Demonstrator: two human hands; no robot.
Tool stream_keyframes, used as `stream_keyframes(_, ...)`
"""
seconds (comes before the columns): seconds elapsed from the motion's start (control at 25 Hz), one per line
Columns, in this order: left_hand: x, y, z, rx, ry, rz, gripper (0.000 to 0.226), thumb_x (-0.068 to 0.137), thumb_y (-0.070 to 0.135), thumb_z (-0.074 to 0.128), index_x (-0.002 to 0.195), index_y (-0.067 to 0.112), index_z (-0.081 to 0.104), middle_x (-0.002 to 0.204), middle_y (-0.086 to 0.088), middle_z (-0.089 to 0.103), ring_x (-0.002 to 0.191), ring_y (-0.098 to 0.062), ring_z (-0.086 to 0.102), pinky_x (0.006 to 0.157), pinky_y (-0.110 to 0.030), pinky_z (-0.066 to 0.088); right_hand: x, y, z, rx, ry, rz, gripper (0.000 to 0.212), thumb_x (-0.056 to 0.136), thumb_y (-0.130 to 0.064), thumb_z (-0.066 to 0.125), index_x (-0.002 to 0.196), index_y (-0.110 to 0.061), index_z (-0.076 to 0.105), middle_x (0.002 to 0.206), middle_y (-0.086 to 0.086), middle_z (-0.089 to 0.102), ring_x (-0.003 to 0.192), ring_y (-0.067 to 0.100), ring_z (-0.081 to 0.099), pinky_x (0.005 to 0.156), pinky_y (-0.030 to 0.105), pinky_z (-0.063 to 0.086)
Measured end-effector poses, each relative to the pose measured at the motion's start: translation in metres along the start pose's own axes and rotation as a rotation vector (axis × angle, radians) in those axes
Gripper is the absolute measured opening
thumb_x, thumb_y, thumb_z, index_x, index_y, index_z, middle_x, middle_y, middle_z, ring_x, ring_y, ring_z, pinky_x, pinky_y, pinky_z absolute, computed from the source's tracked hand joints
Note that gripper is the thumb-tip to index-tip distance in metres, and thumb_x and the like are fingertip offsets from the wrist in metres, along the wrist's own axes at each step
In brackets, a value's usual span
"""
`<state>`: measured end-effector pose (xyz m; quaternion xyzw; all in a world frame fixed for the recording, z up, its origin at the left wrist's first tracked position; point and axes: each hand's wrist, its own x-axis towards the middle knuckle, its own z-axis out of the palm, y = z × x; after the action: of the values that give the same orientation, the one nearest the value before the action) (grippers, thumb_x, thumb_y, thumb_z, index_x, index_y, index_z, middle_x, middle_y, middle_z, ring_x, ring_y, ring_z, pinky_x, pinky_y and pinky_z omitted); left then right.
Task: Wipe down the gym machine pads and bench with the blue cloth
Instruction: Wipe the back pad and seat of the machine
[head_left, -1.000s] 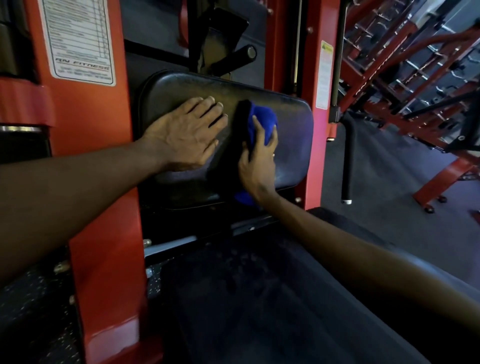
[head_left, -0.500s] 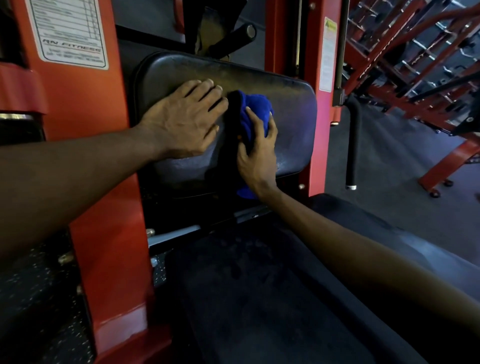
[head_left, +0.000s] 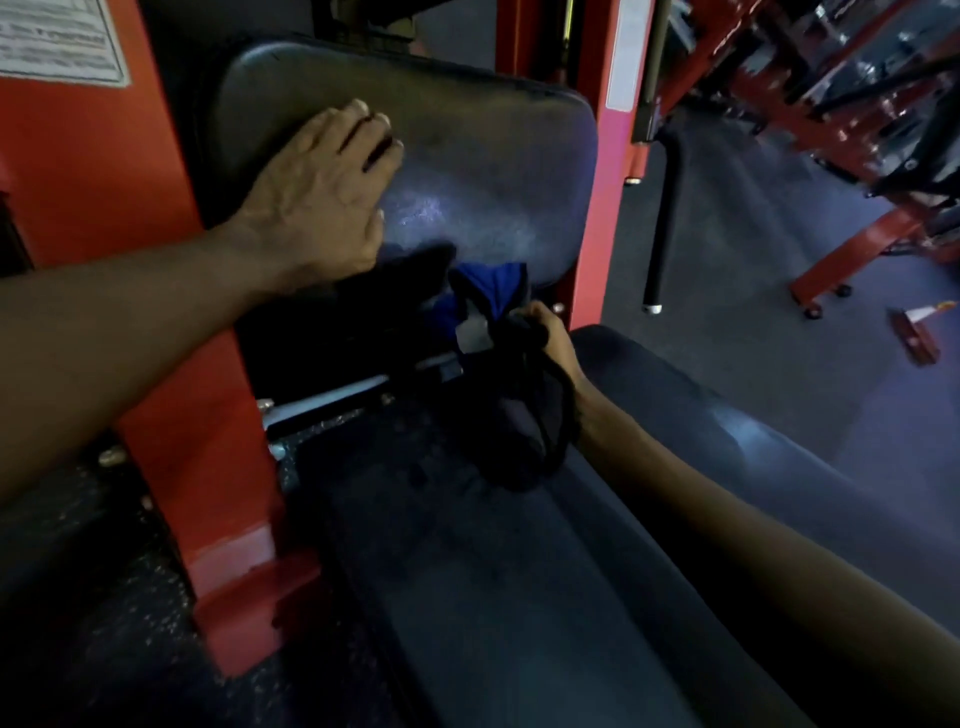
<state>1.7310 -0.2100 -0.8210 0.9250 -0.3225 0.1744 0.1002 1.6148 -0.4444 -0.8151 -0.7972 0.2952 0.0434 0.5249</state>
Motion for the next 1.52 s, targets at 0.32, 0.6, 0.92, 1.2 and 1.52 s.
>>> stream_keyframes(0.32, -0.072, 0.103, -0.008, -0.243, -0.379, -0.026, 0.061, 0.089, 0.027, 0.043, 0.143, -0.001, 0.044, 0.152, -0.027, 0.036, 0.141, -0.04, 0.033, 0.12, -0.045, 0.025, -0.034, -0.015, -0.026, -0.944, -0.114, -0.237, 0.081, 0.087, -0.017, 0.065, 0.157, -0.028, 0.024, 0.148, 0.014, 0.031, 0.121, 0.034, 0.045, 0.105, 0.042, 0.038)
stream_keyframes(0.6, -0.124, 0.173, -0.04, -0.503, -0.839, -0.451, 0.062, 0.101, 0.043, 0.036, 0.155, 0.016, 0.021, 0.163, -0.015, 0.011, 0.15, -0.033, 0.012, 0.12, -0.045, 0.015, -0.076, -0.002, 0.004, -1.219, -0.281, 0.094, 0.088, 0.086, -0.067, 0.056, 0.154, -0.021, 0.022, 0.167, 0.007, 0.006, 0.15, 0.05, 0.003, 0.113, 0.067, 0.027)
stream_keyframes(0.92, -0.147, 0.21, -0.064, -0.493, -0.858, -0.631, 0.07, 0.102, 0.051, 0.026, 0.158, 0.017, 0.002, 0.165, -0.015, -0.005, 0.152, -0.03, -0.004, 0.124, -0.044, 0.004, -0.165, 0.018, -0.05, -1.071, -0.443, -0.223, 0.059, 0.099, -0.032, 0.047, 0.156, -0.033, 0.029, 0.168, -0.004, 0.011, 0.153, 0.035, 0.008, 0.119, 0.048, 0.026)
stream_keyframes(1.2, -0.156, 0.209, -0.058, -0.546, -0.785, -0.691, 0.067, 0.101, 0.047, 0.039, 0.158, 0.021, 0.015, 0.166, -0.011, 0.004, 0.152, -0.029, 0.002, 0.122, -0.044, 0.009, -0.036, 0.028, -0.075, -1.059, -0.011, 0.04, 0.056, 0.095, -0.03, 0.051, 0.15, -0.02, 0.041, 0.165, 0.009, 0.023, 0.15, 0.044, 0.016, 0.121, 0.053, 0.022)
stream_keyframes(1.52, -0.133, 0.24, -0.063, -0.421, -0.842, -0.796, 0.079, 0.096, 0.046, 0.043, 0.158, 0.011, 0.008, 0.164, -0.021, -0.001, 0.152, -0.036, -0.002, 0.122, -0.051, 0.001, -0.091, 0.021, -0.043, -1.012, -0.493, -0.288, 0.058, 0.094, -0.025, 0.05, 0.151, -0.029, 0.04, 0.164, -0.003, 0.024, 0.152, 0.035, 0.013, 0.118, 0.046, 0.029)
